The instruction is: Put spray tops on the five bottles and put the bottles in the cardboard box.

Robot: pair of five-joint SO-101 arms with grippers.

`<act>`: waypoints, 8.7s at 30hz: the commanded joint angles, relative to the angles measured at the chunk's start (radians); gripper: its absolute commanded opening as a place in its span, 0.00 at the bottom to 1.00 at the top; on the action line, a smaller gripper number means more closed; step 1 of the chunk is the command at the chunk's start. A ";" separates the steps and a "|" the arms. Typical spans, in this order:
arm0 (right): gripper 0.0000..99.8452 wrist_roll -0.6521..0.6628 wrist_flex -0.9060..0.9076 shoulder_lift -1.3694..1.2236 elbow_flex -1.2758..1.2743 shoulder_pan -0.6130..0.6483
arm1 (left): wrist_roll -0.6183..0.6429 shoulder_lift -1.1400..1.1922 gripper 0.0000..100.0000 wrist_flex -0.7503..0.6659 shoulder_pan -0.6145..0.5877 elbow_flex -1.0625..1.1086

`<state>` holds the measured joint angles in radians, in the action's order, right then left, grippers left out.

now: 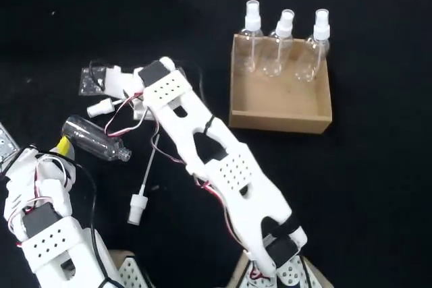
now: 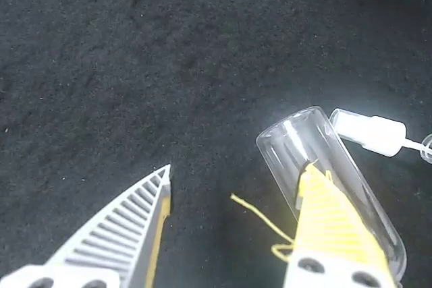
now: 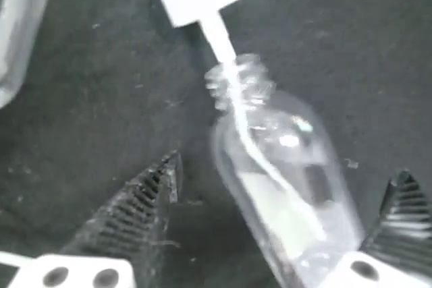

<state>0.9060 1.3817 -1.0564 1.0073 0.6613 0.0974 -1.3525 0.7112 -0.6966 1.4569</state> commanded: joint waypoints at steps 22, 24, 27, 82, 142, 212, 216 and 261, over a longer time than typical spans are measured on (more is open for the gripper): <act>0.01 -0.114 0.344 -0.079 0.300 0.009 | 0.008 -0.005 0.28 -0.002 0.015 -0.051; 0.01 -0.215 0.373 -0.084 0.340 0.008 | 0.008 -0.005 0.28 -0.002 0.015 -0.051; 0.01 -0.316 0.381 -0.084 0.381 0.023 | 0.008 -0.005 0.28 -0.002 0.015 -0.050; 0.01 -1.002 0.350 0.447 -0.271 0.006 | 0.003 -0.005 0.28 0.000 0.062 -0.048; 0.01 -0.787 -0.580 2.107 -2.086 -0.146 | 0.037 1.359 0.29 0.525 0.387 -1.446; 0.01 -0.796 -1.005 2.635 -2.565 -0.149 | 0.207 1.783 0.03 1.049 0.700 -3.013; 0.01 -0.796 -1.005 2.724 -2.608 -0.149 | 0.207 1.697 0.03 1.049 0.757 -3.023; 0.01 -0.796 -1.005 2.810 -2.648 -0.150 | 0.305 1.108 0.03 1.048 1.078 -2.519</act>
<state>0.1097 0.4074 1.7254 -1.6487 0.5263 0.3659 -0.1680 1.7515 0.3759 -1.1070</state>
